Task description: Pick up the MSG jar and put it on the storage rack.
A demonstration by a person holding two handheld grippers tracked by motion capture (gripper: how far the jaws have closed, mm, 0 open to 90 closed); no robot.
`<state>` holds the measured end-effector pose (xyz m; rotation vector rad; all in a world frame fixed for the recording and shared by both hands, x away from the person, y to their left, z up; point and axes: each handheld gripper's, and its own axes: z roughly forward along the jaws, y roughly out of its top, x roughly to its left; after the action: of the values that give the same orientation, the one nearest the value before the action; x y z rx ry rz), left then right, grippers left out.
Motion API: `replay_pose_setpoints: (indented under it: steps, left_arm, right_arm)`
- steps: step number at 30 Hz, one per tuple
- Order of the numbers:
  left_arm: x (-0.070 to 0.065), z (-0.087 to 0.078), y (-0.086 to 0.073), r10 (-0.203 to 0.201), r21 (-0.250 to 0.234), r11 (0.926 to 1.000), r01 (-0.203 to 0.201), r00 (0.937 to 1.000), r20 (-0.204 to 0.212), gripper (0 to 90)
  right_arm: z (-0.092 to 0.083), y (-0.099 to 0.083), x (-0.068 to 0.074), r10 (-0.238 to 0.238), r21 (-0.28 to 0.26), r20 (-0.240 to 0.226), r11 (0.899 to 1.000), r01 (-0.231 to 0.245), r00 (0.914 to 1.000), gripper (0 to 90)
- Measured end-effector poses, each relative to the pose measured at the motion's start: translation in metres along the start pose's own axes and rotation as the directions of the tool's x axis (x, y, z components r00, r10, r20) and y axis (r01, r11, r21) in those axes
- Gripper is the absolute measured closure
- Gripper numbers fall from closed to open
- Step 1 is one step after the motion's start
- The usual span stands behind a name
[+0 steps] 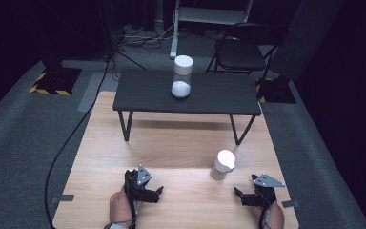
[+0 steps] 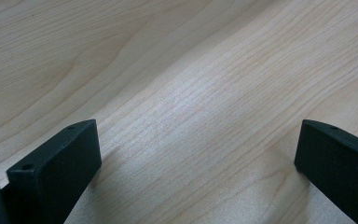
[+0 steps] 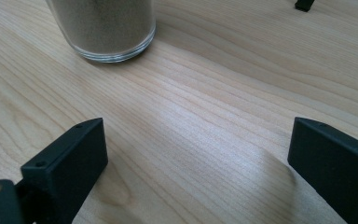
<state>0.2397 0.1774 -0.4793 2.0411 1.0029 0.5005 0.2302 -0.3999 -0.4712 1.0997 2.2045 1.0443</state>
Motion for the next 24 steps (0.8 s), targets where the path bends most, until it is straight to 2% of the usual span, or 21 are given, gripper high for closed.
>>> replay_pose_setpoints:
  steps: [5, 24]
  left_arm:
    - [-0.0034, 0.0015, 0.0019, -0.011, 0.002, 0.9999, 0.011, 0.9998, -0.015, 0.0]
    - [-0.0043, 0.0018, 0.0021, -0.015, 0.002, 0.9999, 0.015, 0.9997, -0.019, 0.1]
  right_arm:
    - [0.0004, 0.0005, -0.001, 0.005, 0.001, -0.004, 1.0, -0.005, 1.0, 4.3]
    - [0.0001, -0.0001, 0.0002, 0.0, 0.0, 0.001, 1.0, 0.0, 1.0, 4.3]
